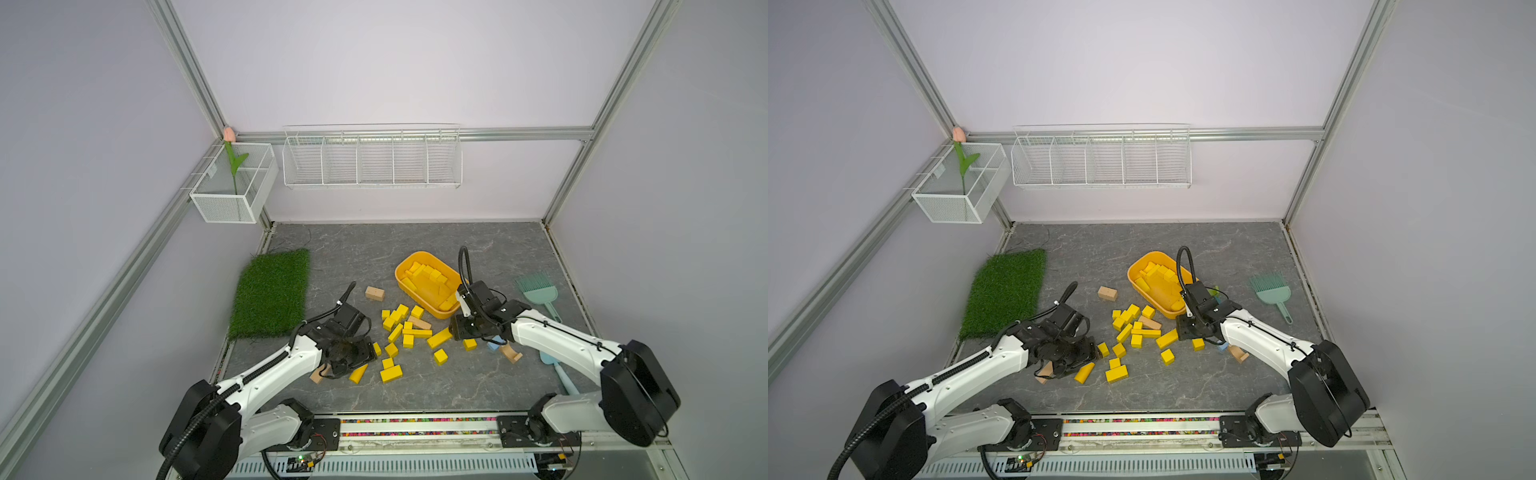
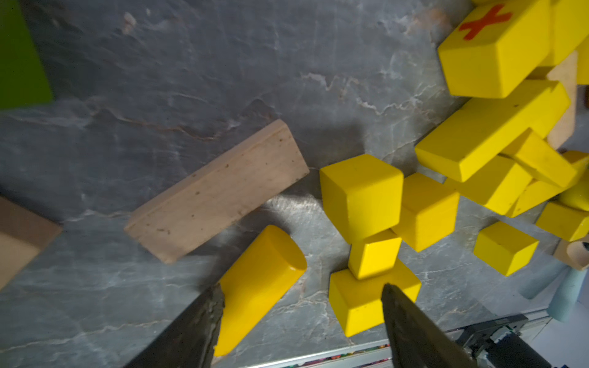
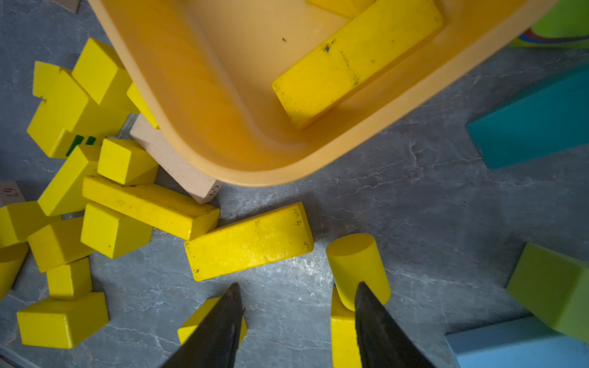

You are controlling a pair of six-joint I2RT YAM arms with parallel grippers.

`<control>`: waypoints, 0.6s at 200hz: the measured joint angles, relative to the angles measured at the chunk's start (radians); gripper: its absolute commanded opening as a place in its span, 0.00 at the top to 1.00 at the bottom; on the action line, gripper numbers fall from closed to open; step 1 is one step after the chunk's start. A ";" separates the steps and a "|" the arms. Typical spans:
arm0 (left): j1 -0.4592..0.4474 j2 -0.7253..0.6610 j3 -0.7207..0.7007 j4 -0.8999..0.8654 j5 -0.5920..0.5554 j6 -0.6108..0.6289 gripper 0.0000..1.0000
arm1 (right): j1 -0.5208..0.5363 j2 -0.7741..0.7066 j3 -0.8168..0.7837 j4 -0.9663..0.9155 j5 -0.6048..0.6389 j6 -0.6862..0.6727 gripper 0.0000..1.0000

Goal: Pick out the yellow building blocks
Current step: Pick up the building block from the center of the board.

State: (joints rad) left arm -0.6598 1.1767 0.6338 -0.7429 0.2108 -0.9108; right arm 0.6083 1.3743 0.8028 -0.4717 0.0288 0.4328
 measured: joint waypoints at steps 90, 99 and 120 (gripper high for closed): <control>-0.108 0.102 0.055 -0.065 -0.066 0.079 0.35 | -0.028 -0.068 -0.051 0.013 -0.015 0.001 0.41; -0.112 0.108 0.046 -0.061 -0.065 0.083 0.35 | -0.031 -0.076 -0.060 0.016 -0.019 0.002 0.41; -0.115 0.120 0.023 -0.048 -0.057 0.087 0.35 | -0.035 -0.082 -0.071 0.021 -0.026 0.005 0.41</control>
State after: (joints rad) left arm -0.7746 1.2968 0.6563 -0.7914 0.1539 -0.8242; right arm 0.5735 1.2922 0.7315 -0.4503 0.0029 0.4374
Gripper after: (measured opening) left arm 0.646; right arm 0.593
